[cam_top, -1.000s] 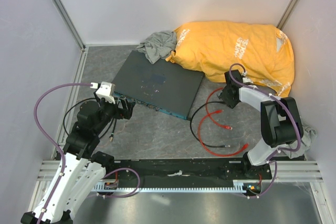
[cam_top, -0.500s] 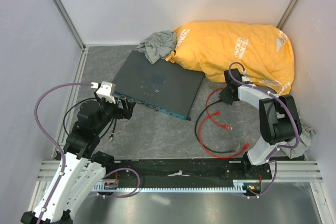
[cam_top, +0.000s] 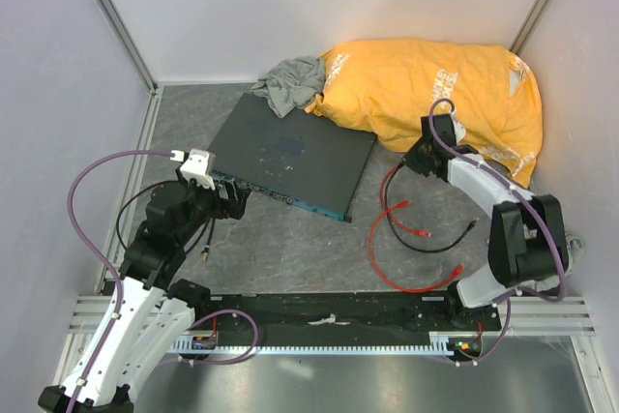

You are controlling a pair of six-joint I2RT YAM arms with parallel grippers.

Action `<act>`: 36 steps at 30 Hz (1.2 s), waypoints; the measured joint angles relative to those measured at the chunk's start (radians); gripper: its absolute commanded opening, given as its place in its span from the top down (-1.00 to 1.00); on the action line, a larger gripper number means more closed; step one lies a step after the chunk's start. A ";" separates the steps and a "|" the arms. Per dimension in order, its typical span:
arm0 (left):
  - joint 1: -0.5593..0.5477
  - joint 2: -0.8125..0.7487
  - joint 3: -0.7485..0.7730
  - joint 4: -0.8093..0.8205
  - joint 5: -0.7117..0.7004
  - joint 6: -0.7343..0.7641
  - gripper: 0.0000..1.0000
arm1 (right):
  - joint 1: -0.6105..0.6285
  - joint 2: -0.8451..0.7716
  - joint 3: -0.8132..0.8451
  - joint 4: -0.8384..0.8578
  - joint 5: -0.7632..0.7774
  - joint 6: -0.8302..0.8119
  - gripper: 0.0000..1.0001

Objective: Insert the plug into the switch port
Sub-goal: Pick up the connector from the center of the board.

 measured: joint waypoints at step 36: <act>0.000 0.128 0.117 0.225 0.292 -0.113 -0.80 | 0.212 -0.198 0.111 0.632 -0.634 -0.241 1.00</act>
